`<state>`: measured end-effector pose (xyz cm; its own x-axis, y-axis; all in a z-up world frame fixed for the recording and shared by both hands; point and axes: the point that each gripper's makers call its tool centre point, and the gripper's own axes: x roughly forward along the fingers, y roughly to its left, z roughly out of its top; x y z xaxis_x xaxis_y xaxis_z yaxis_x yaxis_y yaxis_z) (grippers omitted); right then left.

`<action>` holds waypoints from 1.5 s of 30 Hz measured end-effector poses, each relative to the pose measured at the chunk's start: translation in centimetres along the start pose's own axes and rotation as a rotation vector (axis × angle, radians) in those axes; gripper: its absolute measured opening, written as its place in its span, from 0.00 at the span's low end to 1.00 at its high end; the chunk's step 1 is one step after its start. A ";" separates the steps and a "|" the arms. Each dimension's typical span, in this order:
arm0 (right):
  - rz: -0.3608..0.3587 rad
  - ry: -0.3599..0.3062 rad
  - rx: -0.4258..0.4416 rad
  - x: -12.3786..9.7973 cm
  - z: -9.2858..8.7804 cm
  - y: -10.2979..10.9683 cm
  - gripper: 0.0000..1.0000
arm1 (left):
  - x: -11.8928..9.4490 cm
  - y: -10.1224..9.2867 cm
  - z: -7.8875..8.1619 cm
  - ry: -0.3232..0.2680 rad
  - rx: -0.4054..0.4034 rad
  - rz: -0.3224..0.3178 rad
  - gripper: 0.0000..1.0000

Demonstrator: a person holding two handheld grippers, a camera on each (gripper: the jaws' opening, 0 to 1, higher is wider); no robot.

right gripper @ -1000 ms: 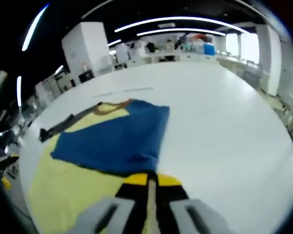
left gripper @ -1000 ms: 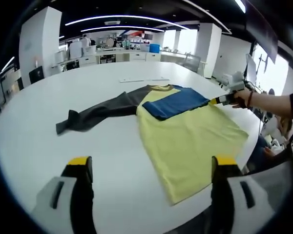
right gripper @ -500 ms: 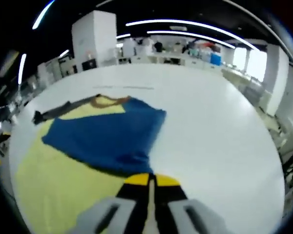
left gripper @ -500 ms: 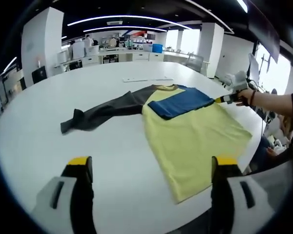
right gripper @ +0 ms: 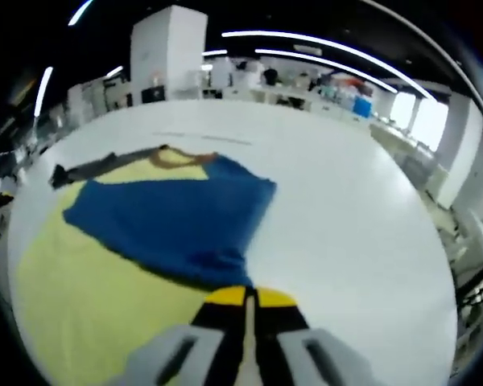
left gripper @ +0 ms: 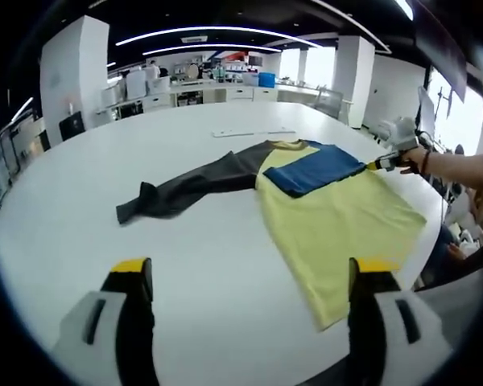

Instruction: Fold the garment on the visible template until the final outline fits inside the template.

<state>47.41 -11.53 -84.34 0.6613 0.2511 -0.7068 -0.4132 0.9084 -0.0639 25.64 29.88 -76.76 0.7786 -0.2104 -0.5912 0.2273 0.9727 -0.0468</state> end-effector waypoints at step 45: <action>0.215 -0.100 0.134 -8.9 0.0 4.9 0.82 | 7.5 13.6 5.9 -0.128 -0.111 0.239 0.45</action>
<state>39.47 -9.38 -78.37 0.6287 0.4687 -0.6205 -0.4688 0.8651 0.1785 38.00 40.96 -77.09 0.8713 0.0222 -0.4903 -0.0312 0.9995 -0.0103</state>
